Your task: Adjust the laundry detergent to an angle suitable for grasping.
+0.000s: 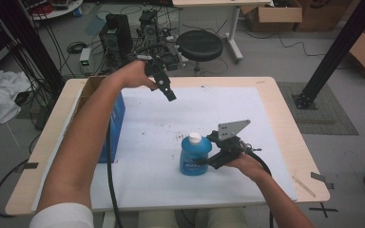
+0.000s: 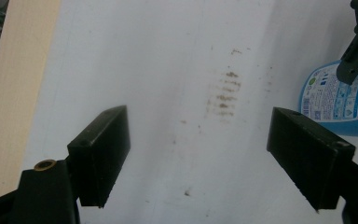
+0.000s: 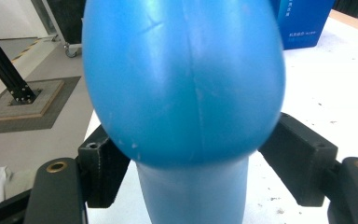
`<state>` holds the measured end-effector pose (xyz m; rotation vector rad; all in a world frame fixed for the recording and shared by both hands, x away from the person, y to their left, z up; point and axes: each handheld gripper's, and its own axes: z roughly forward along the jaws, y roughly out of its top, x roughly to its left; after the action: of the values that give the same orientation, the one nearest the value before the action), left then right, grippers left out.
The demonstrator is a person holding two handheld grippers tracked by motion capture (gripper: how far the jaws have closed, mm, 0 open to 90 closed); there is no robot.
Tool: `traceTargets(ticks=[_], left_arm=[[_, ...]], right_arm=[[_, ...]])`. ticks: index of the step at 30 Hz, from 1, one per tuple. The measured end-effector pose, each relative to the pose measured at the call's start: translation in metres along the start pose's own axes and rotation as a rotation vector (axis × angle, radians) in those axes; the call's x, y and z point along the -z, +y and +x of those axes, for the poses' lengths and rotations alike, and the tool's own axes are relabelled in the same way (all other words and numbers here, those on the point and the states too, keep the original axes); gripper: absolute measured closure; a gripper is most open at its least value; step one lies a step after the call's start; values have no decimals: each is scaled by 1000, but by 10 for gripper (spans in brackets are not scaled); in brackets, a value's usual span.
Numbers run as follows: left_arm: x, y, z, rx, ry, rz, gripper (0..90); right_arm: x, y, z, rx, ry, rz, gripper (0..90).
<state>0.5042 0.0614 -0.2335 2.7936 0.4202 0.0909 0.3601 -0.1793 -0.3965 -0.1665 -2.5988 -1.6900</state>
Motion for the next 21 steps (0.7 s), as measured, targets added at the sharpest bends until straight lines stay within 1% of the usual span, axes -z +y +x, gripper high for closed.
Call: traceTargets(ticks=[5, 6, 10, 12, 21], left_arm=[[0, 1, -1, -2, -1, 0, 220], [0, 1, -1, -3, -1, 0, 220], [0, 1, -1, -2, -1, 2, 220], [0, 1, -1, -2, 0, 2, 220], [0, 2, -2, -3, -1, 1, 220]], right_arm=[[2, 0, 0, -5, -6, 0, 244], [3, 0, 0, -6, -19, 5, 216], [6, -1, -2, -23, -30, 2, 180], [9, -1, -2, -31, -35, 0, 179], [20, 0, 0, -32, -37, 20, 161]])
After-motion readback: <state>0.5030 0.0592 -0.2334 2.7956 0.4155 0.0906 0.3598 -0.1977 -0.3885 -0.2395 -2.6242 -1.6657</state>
